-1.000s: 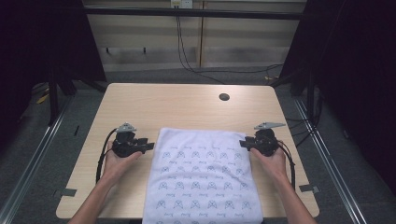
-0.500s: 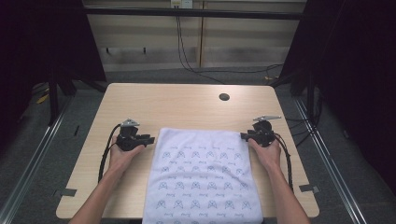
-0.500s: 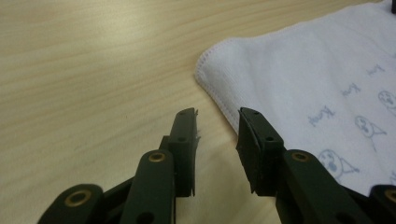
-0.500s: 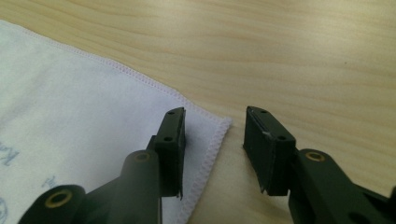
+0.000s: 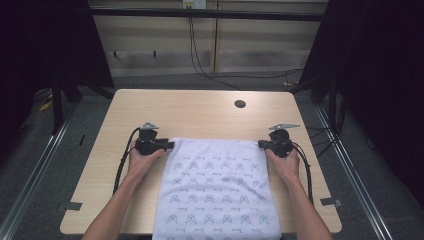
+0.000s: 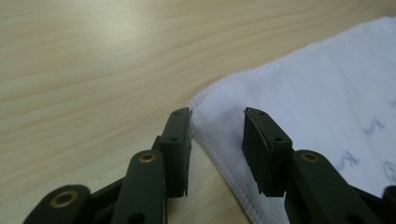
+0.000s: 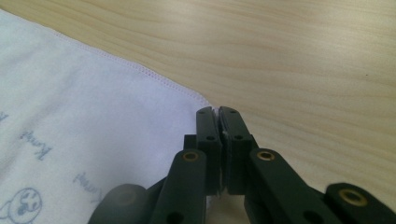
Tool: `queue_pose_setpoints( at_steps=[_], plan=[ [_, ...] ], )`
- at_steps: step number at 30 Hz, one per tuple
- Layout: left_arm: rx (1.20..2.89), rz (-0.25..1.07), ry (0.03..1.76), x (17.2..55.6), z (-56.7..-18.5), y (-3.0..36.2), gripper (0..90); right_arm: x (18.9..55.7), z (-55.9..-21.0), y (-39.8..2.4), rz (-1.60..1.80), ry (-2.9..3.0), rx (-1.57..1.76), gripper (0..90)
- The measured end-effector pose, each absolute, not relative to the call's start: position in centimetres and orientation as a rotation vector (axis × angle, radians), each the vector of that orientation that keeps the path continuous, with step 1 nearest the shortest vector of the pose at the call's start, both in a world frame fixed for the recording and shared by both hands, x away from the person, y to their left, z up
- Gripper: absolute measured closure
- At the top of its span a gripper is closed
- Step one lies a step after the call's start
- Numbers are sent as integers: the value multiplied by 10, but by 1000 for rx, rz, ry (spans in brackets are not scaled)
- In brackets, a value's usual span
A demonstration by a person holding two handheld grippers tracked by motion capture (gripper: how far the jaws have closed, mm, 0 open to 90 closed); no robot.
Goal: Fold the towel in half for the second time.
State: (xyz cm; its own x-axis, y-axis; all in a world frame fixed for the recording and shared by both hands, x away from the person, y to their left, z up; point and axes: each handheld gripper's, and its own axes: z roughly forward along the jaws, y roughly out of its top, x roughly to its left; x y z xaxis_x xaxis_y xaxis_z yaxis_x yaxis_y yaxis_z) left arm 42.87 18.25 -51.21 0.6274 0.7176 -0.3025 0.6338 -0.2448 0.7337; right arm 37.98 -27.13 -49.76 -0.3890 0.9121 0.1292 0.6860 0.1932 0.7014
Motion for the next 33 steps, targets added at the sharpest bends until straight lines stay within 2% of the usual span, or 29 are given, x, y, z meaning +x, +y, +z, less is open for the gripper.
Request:
queue_pose_setpoints(
  at_steps=[3, 7, 9, 11, 12, 18, 24, 33],
  plan=[
    [2000, 147, 1021, 429, -511, 174, 603, 378, -496, -272, 1008, 2162, 1498, 875],
    [2034, 243, 1012, 427, -511, 168, 653, 377, -497, -275, 1027, 2152, 1523, 874],
    [2050, 278, 1004, 427, -511, 166, 739, 376, -498, -275, 1028, 2154, 1525, 874],
    [2050, 244, 1005, 428, -511, 167, 852, 374, -499, -275, 1032, 2154, 1525, 874],
    [2041, 224, 1008, 428, -511, 167, 869, 374, -500, -276, 1038, 2157, 1517, 874],
    [1960, 133, 1025, 429, -508, 179, 882, 372, -495, -278, 1086, 2146, 1510, 875],
    [1877, 111, 962, 425, -479, 190, 881, 369, -475, -283, 1242, 2108, 1489, 878],
    [1820, 218, 907, 425, -429, 201, 880, 369, -420, -286, 1374, 2038, 1385, 879]
  ],
)
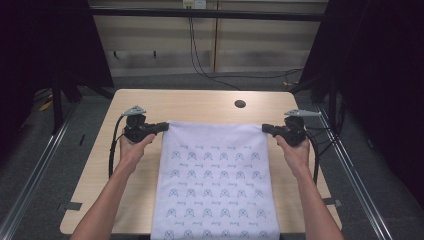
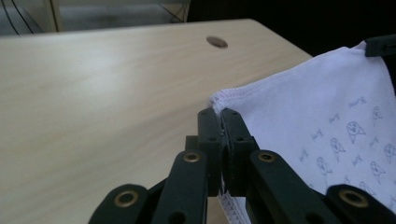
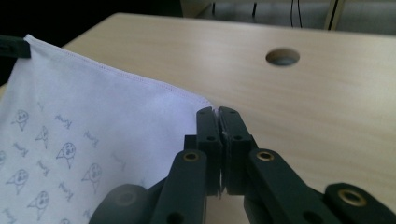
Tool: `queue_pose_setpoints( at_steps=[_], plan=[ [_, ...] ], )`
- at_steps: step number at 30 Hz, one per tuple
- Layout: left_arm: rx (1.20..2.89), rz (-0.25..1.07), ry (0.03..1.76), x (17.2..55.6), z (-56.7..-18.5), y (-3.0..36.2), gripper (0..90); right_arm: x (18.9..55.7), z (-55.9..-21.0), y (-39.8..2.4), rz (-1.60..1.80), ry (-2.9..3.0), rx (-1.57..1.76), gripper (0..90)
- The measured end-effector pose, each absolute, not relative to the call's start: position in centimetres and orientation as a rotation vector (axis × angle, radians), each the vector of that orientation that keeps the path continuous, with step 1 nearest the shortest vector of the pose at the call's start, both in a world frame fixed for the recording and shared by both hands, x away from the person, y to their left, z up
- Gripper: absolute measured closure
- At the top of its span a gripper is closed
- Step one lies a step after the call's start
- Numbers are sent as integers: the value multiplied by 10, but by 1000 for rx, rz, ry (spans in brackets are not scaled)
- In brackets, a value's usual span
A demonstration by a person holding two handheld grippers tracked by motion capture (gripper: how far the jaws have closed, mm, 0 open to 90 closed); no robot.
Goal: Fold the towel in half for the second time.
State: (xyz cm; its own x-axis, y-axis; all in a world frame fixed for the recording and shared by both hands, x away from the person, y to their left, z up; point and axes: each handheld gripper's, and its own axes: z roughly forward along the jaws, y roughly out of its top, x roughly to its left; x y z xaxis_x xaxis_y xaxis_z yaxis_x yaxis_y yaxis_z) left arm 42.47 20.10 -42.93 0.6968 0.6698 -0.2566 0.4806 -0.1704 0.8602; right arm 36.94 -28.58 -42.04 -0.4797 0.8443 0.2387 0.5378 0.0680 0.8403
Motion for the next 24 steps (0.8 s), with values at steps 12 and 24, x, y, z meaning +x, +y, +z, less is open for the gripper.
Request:
queue_pose_setpoints(
  at_steps=[12, 24],
  plan=[
    [1747, 278, 859, 439, -365, 200, 880, 388, -363, -285, 1464, 1946, 1296, 881],
    [1673, 380, 821, 460, -295, 206, 880, 409, -297, -291, 1484, 1863, 1249, 884]
  ],
)
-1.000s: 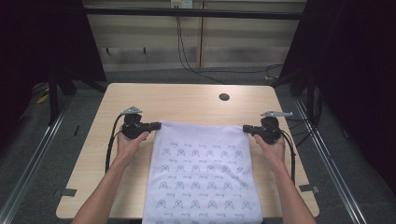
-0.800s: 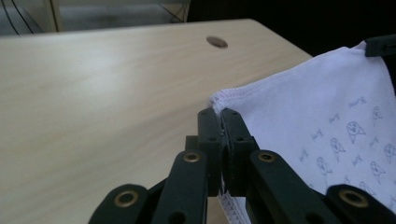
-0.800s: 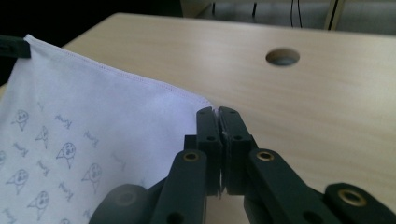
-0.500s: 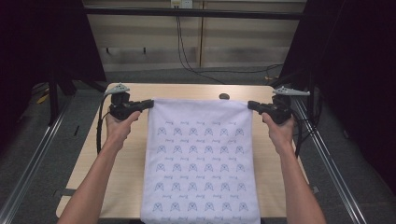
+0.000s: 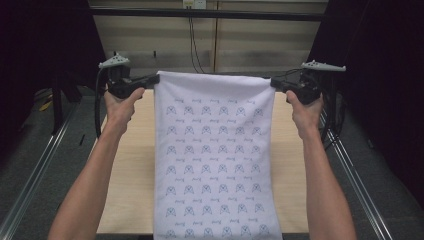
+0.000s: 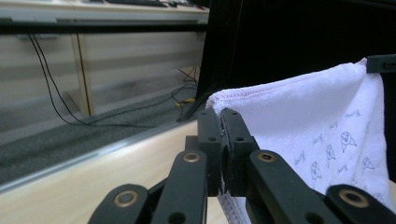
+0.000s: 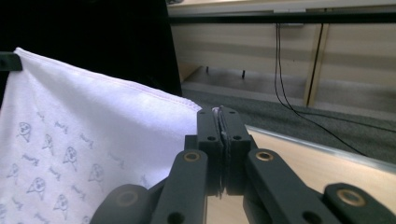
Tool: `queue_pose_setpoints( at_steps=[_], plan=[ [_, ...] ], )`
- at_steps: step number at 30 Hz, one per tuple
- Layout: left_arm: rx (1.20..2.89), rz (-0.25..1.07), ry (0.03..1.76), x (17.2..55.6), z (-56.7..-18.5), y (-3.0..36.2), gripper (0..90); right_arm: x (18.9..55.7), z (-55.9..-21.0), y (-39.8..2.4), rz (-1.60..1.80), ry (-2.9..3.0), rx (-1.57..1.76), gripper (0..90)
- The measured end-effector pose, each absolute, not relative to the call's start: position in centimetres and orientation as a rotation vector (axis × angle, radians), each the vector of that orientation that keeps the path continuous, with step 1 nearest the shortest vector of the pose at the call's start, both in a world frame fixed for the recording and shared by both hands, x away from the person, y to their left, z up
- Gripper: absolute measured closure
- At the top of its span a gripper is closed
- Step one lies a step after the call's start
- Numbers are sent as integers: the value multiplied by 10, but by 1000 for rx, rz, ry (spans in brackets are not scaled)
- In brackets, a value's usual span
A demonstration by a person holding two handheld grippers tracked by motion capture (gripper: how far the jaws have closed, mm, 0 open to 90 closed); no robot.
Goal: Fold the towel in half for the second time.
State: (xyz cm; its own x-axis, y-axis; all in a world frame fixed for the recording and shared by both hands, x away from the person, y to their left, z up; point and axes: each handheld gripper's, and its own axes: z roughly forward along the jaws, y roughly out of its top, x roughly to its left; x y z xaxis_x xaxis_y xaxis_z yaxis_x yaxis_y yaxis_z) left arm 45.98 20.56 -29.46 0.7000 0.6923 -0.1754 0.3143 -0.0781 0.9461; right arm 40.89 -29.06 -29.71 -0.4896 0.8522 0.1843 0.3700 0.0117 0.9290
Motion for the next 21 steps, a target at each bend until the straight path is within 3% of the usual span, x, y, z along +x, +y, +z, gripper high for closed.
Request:
queue_pose_setpoints(
  at_steps=[7, 18, 21],
  plan=[
    [1638, 407, 777, 454, -277, 209, 880, 408, -262, -293, 1516, 1857, 1179, 883],
    [1630, 279, 777, 381, -328, 226, 877, 349, -310, -302, 1562, 2040, 1148, 879],
    [1713, 287, 769, 356, -345, 227, 878, 327, -323, -305, 1594, 2071, 1138, 880]
  ],
)
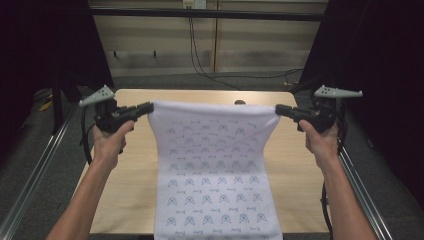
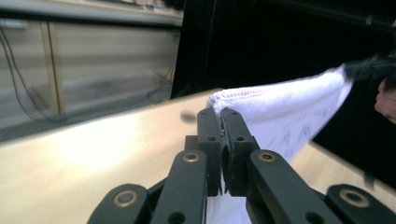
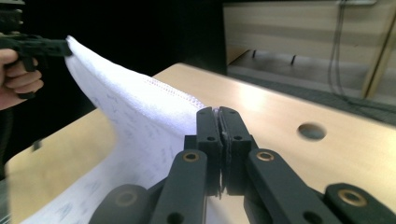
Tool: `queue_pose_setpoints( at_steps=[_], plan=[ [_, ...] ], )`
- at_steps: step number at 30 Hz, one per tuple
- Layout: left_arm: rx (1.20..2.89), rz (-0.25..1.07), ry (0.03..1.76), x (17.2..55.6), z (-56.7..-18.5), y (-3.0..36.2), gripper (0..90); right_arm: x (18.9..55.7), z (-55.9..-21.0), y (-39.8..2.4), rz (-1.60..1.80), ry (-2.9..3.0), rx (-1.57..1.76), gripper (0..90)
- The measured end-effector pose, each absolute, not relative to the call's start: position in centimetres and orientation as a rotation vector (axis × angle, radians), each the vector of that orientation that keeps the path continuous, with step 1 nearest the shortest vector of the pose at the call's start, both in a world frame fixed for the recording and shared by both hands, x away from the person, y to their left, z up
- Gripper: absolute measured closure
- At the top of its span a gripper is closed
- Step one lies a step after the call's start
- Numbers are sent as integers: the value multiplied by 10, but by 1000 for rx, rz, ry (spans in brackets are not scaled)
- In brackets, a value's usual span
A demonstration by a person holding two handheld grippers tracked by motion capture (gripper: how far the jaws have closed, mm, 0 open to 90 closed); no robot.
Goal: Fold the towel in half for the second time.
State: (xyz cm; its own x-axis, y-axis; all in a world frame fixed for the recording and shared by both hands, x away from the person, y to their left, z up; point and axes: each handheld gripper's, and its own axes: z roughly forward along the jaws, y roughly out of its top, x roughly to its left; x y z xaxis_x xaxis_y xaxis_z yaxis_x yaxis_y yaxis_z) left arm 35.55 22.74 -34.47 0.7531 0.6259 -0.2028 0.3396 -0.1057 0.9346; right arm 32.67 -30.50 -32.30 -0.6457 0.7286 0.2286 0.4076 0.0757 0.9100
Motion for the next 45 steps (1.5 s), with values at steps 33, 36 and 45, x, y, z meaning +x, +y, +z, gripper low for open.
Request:
queue_pose_setpoints(
  at_steps=[33, 36, 45],
  plan=[
    [2162, -29, 903, 265, -497, 208, 877, 222, -488, -260, 1016, 2495, 1443, 885],
    [2171, 50, 900, 281, -497, 204, 878, 230, -492, -259, 1061, 2468, 1485, 887],
    [2146, 193, 933, 347, -501, 197, 878, 275, -492, -247, 983, 2364, 1490, 887]
  ],
)
